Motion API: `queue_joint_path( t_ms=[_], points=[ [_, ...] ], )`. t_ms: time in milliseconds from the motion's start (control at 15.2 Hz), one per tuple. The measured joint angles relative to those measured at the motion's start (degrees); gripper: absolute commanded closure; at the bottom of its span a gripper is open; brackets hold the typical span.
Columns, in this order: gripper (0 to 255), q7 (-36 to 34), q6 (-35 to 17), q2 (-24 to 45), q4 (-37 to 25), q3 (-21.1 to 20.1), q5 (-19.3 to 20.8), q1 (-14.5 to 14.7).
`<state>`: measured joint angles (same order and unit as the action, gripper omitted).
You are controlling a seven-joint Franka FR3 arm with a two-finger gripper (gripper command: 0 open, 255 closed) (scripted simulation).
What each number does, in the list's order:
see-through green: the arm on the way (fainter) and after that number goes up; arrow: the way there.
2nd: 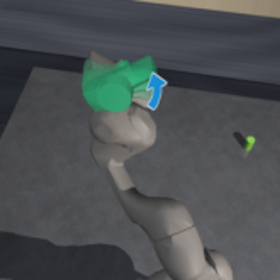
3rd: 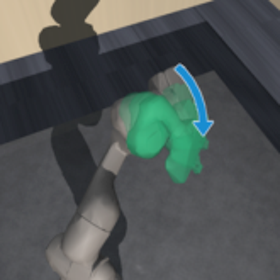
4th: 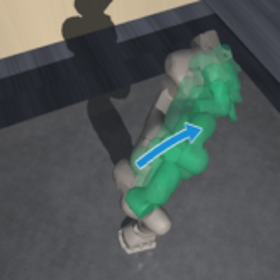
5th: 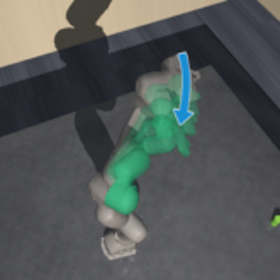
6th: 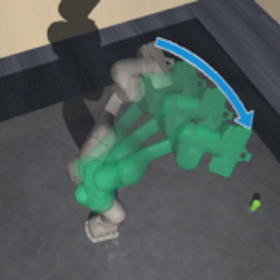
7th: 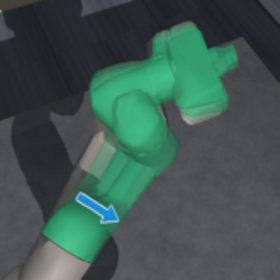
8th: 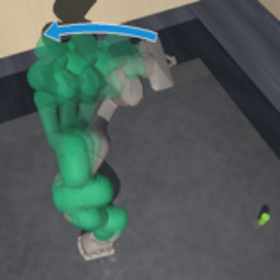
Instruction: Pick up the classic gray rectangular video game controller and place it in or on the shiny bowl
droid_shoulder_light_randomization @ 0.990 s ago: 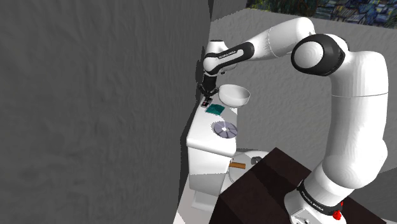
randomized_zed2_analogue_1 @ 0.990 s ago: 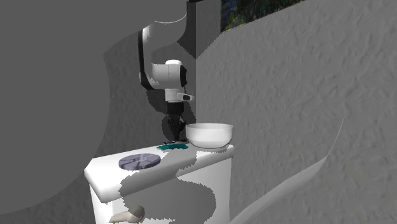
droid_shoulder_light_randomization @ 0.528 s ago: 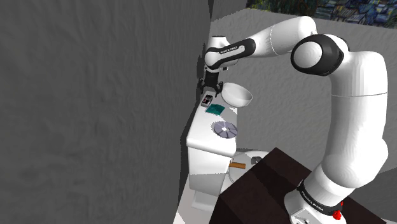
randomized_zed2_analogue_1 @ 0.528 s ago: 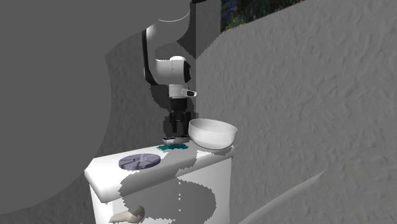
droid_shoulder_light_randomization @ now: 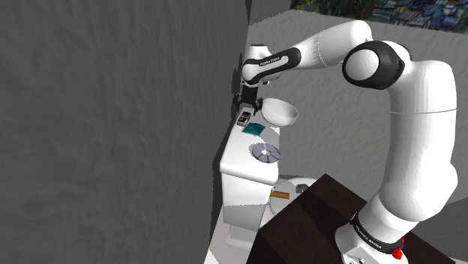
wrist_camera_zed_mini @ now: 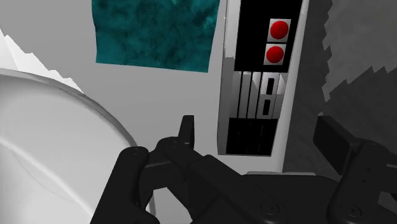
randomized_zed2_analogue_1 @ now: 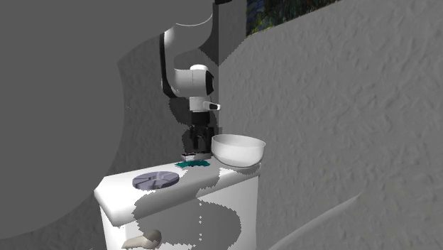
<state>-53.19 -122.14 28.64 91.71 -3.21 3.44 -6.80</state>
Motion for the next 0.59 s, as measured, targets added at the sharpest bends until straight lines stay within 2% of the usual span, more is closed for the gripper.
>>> queue_joint_path(
  t_ms=[198, 264, 594],
  points=[
    [0, 0.1, 0.0, 0.7, -0.6, 0.1, 0.0, -0.1],
    [255, 0.1, -0.8, 0.5, 0.0, 0.1, 0.0, -0.2],
    [255, -0.5, -0.8, 2.5, -0.8, 0.1, 0.1, 0.2]
  ],
)
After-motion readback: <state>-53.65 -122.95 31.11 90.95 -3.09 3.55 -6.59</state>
